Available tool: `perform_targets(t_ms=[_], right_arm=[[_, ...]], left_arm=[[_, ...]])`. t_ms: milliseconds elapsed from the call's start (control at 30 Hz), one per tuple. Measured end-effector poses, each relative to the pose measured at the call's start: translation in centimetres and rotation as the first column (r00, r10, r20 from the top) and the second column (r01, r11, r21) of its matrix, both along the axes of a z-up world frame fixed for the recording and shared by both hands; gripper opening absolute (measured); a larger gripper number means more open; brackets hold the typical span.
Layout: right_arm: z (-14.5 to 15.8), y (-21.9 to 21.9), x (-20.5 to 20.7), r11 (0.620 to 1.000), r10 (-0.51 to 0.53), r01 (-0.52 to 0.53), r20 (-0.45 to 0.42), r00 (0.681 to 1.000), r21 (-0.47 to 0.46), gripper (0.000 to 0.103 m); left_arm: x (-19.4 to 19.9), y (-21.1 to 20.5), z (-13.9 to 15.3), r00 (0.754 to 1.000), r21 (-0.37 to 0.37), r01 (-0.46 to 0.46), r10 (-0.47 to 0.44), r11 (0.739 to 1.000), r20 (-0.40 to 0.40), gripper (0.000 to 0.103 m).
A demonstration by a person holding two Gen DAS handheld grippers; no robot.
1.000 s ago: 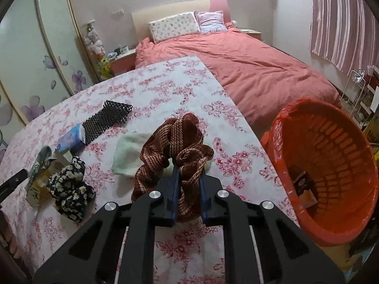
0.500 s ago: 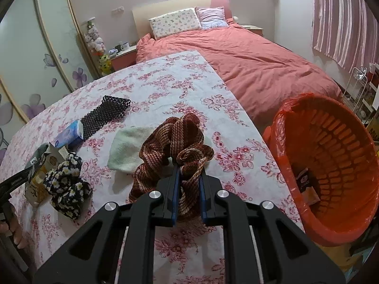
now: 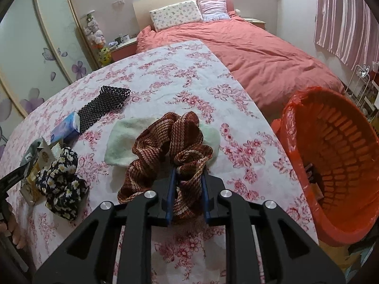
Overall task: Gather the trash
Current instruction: 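Grasp the brown knit scarf with the right gripper while the left gripper grasps the grey sock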
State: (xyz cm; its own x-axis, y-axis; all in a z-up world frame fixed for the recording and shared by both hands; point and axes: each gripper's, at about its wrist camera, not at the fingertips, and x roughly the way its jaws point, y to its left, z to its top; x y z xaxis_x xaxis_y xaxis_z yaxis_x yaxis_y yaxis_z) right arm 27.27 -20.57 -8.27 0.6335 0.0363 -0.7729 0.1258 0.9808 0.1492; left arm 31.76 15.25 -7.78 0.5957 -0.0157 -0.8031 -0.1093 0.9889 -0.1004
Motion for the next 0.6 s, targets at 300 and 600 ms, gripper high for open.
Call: perform_targets(t_ms=[300,600], right_arm=[[-0.2,-0.5,2.1,0.997,-0.053,0.054,0.009,0.999,-0.058,0.017],[-0.5,-1.0,1.7,0.998,-0.056,0.056,0.007,0.998,-0.031,0.019]], left_arm=[[0.4,1.4,0.0,0.998,0.011,-0.057,0.057,0.998,0.007,0.023],[0.0,1.3,-0.2,0.998,0.018,-0.045,0.044,0.999,0.042,0.025]])
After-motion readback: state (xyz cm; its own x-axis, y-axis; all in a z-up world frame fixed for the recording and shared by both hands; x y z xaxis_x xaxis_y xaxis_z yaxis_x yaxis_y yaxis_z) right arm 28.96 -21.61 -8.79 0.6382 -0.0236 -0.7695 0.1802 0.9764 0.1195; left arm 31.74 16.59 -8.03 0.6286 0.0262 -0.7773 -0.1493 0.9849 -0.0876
